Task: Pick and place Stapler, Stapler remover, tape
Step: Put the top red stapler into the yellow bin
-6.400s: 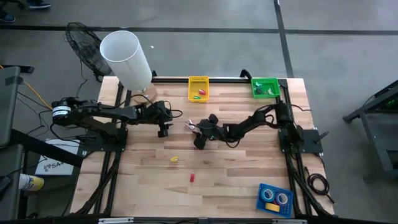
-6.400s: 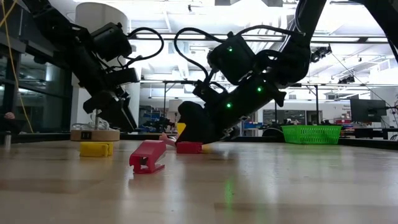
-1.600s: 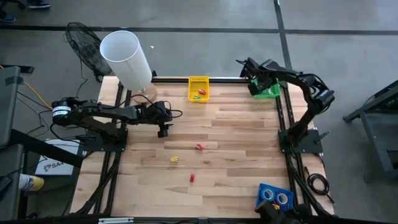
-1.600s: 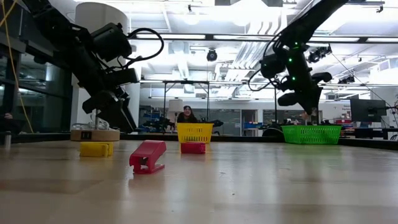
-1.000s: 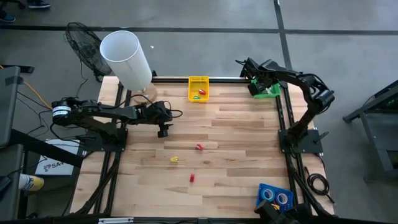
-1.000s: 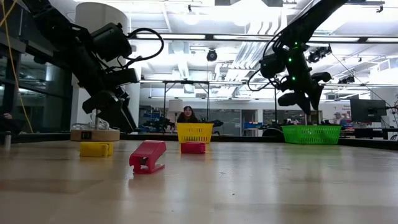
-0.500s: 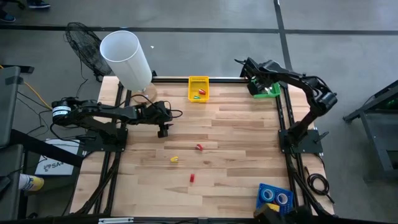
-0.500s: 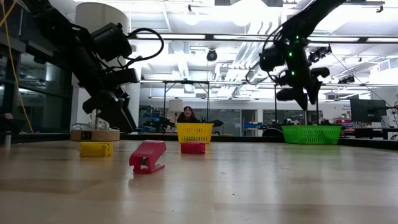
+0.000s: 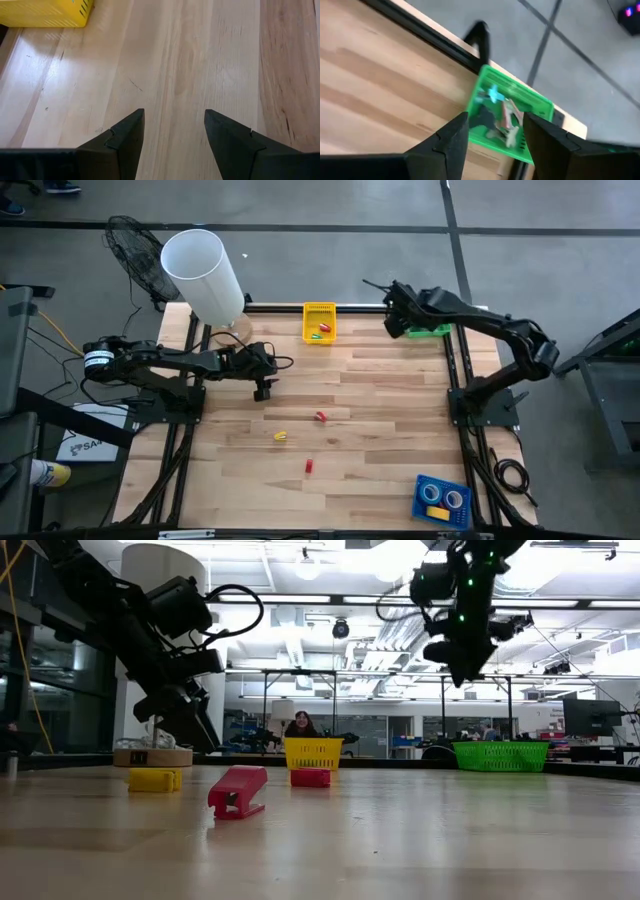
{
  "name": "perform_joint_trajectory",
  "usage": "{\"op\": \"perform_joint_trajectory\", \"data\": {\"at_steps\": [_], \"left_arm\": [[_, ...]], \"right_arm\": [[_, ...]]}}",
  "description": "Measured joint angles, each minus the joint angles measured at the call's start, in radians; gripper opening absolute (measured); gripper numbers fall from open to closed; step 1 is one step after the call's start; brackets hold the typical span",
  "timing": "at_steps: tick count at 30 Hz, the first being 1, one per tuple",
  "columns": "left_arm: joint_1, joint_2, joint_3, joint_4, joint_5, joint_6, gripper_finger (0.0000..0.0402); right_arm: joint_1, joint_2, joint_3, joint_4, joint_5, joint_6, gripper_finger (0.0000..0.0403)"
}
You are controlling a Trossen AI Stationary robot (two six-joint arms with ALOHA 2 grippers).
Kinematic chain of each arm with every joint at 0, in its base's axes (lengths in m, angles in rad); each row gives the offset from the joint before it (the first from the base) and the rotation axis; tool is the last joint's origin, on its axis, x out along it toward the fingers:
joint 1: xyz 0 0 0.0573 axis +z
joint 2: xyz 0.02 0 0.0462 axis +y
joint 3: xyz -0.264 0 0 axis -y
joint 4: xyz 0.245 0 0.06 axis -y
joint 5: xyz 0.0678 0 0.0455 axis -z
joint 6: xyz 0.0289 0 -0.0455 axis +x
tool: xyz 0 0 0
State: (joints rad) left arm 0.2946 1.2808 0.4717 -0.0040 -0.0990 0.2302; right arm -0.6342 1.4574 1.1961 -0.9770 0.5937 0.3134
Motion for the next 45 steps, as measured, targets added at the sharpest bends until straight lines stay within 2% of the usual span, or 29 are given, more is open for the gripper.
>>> {"op": "perform_joint_trajectory", "data": {"at_steps": [10, 20, 27, 37, 45], "left_arm": [[0.000, 0.000, 0.000, 0.000, 0.004, 0.000, 0.0202], [0.000, 0.000, 0.000, 0.000, 0.004, 0.000, 0.0202], [0.000, 0.000, 0.000, -0.003, 0.003, -0.006, 0.0202], [0.000, 0.000, 0.000, -0.012, 0.005, -0.042, 0.0202], [0.000, 0.000, 0.000, -0.104, 0.011, -0.128, 0.0202]], "right_arm": [[0.233, -0.017, 0.000, 0.079, -0.012, -0.005, 0.0177], [0.475, -0.017, 0.000, 0.250, -0.093, -0.084, 0.0176], [0.603, -0.002, 0.000, 0.342, -0.157, -0.106, 0.0175], [0.731, 0.177, 0.000, 0.449, -0.195, -0.090, 0.0175], [0.821, 0.326, 0.000, 0.606, -0.232, -0.079, 0.0175]]}}
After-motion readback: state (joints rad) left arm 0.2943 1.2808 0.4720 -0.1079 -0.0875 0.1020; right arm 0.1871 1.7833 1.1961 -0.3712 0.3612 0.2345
